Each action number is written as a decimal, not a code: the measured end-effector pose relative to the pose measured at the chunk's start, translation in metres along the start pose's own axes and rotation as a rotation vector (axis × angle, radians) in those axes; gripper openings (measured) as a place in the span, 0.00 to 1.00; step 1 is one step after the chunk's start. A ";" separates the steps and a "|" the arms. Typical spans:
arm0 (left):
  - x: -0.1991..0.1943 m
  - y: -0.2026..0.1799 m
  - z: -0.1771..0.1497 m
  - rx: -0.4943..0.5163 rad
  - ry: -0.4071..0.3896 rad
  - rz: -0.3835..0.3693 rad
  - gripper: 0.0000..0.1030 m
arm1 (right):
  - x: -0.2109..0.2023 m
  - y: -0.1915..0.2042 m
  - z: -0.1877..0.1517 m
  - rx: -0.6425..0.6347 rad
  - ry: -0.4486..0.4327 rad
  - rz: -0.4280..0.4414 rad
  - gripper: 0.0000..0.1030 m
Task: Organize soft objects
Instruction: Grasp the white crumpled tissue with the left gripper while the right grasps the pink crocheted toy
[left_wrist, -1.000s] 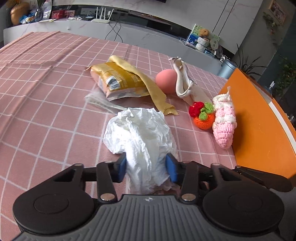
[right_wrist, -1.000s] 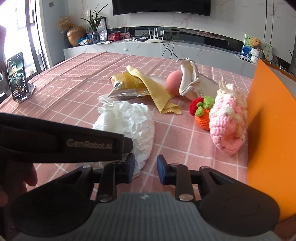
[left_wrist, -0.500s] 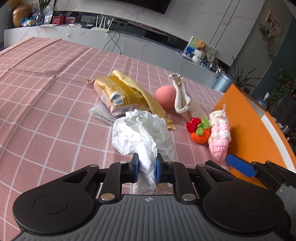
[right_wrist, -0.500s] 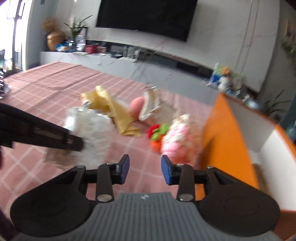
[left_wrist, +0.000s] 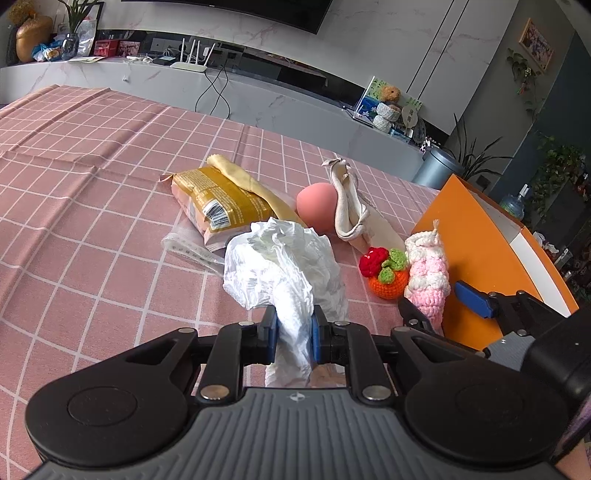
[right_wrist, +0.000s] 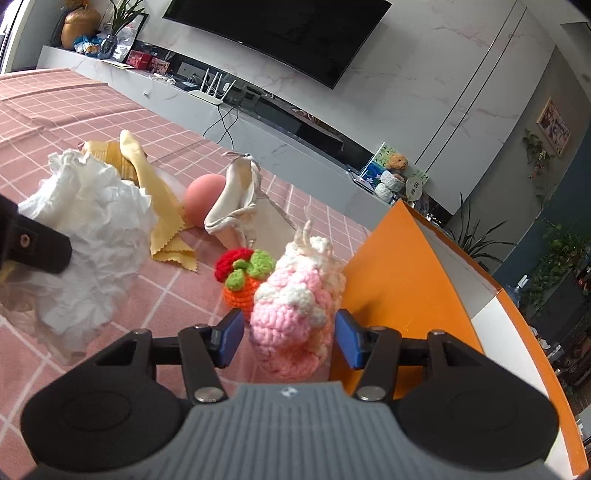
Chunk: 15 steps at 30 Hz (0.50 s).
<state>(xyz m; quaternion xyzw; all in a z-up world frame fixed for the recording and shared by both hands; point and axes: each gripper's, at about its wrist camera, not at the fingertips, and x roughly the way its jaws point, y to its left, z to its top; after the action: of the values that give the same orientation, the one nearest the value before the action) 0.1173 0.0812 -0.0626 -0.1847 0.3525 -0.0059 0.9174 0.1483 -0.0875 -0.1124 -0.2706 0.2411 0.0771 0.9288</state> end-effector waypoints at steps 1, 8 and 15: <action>0.001 0.000 0.000 0.001 0.001 -0.001 0.19 | 0.002 -0.001 0.000 0.002 0.000 0.003 0.51; 0.003 0.000 0.000 0.003 0.012 0.001 0.19 | 0.003 -0.007 -0.001 0.022 0.014 0.030 0.21; -0.006 -0.006 0.001 0.017 -0.001 -0.004 0.19 | -0.011 -0.017 0.001 0.063 -0.005 0.039 0.09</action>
<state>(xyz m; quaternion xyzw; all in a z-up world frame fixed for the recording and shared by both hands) 0.1144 0.0770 -0.0562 -0.1776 0.3516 -0.0108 0.9191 0.1435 -0.1008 -0.0981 -0.2364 0.2461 0.0882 0.9358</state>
